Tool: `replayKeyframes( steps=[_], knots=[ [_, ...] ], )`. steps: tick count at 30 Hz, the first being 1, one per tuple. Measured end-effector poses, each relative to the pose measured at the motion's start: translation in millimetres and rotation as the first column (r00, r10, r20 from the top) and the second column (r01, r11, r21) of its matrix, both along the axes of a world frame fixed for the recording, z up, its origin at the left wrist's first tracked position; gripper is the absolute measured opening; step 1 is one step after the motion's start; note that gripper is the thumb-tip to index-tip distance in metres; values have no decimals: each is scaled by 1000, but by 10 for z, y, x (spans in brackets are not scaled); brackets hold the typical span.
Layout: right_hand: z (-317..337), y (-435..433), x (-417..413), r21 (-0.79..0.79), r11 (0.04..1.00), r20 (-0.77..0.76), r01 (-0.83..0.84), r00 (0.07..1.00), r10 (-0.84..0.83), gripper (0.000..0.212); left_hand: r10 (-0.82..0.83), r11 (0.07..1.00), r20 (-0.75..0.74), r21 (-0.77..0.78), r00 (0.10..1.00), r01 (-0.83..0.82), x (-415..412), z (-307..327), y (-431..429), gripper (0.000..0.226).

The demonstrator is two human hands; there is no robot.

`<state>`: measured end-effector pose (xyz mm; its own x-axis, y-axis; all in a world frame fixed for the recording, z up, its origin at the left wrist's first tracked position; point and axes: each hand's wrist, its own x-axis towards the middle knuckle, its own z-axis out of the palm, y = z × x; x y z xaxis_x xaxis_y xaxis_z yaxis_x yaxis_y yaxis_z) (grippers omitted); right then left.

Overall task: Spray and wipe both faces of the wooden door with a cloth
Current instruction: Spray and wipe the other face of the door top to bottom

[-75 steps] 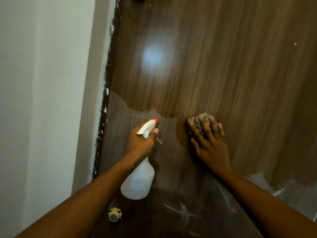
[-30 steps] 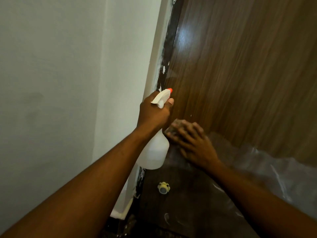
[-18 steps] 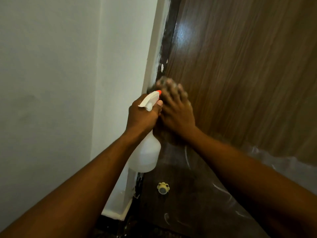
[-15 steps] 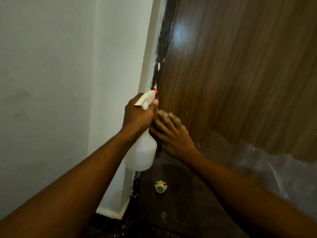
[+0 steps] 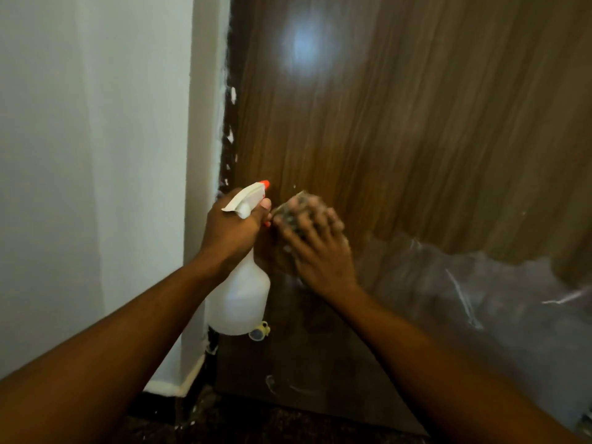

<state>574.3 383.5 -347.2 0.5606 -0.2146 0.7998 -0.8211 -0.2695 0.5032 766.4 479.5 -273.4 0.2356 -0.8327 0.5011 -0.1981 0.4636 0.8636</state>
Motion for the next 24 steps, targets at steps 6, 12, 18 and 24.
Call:
replayKeyframes(
  steps=[6,12,18,24],
  knots=[
    [-716,228,-900,79,997,-132,20,991,-9,65,-100,995,8,3,995,100,-363,-194,-20,45],
    [-76,378,-1161,59,974,419,219,880,-224,57,-132,989,-37,56,991,134,-765,-430,0,46],
    [-388,287,-1266,61,998,35,31,999,-33,51,-180,980,-70,72,981,185,-1163,-524,24,44],
    [-785,629,-2277,135,977,292,164,936,-198,67,-213,971,-88,96,973,221,-1725,-510,130,42]
  ],
)
